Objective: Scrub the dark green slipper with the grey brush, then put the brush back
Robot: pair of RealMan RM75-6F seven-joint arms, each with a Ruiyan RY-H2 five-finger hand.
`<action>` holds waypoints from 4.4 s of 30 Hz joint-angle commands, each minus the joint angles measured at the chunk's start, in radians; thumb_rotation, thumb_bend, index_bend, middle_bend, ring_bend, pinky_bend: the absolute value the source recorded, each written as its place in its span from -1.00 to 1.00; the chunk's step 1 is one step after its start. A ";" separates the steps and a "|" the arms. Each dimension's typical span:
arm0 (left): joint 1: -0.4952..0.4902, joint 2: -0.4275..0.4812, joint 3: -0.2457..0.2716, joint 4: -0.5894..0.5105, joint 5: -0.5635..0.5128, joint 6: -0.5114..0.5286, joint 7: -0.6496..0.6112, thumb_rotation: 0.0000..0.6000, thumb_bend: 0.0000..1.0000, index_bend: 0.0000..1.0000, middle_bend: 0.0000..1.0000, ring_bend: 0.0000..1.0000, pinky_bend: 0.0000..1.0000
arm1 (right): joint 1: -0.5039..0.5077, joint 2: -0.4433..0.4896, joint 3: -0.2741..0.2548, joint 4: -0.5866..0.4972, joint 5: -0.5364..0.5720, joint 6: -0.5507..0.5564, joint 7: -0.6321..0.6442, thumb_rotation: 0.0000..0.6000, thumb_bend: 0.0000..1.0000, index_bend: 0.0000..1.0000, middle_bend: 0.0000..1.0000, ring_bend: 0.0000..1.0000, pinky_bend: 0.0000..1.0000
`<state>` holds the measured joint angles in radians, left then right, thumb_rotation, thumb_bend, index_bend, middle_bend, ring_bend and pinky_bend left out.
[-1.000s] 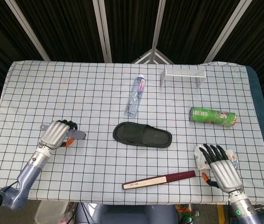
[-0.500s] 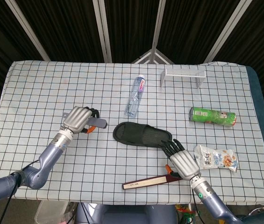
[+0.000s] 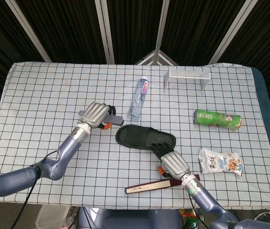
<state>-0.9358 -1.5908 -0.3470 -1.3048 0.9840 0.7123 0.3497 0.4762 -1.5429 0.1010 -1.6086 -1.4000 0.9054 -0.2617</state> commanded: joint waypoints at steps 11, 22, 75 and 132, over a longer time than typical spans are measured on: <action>-0.102 -0.040 -0.017 0.055 -0.098 -0.134 -0.092 1.00 0.31 0.07 0.17 -0.15 0.02 | 0.031 -0.053 -0.046 0.100 -0.048 -0.011 0.107 1.00 0.16 -1.00 -0.89 -0.97 -1.00; -0.198 -0.101 0.022 0.113 -0.179 -0.183 -0.090 1.00 0.31 0.06 0.17 -0.15 0.02 | 0.042 -0.079 -0.073 0.127 -0.062 0.003 0.098 1.00 0.16 -1.00 -0.89 -0.97 -1.00; -0.301 -0.075 0.114 -0.015 -0.226 -0.091 -0.155 1.00 0.35 0.05 0.17 -0.15 0.00 | 0.064 -0.105 -0.116 0.096 -0.008 0.002 0.013 1.00 0.16 -1.00 -0.89 -0.97 -1.00; 0.354 0.465 0.567 -0.334 0.414 0.470 -0.246 1.00 0.16 0.00 0.13 -0.18 -0.27 | -0.330 0.363 -0.188 -0.172 -0.199 0.759 -0.092 0.67 -0.01 -1.00 -1.00 -1.00 -1.00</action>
<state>-0.6676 -1.0557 0.1787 -1.7746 1.3239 1.0993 0.1363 0.2008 -1.2097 -0.0721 -1.8345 -1.5554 1.6103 -0.4195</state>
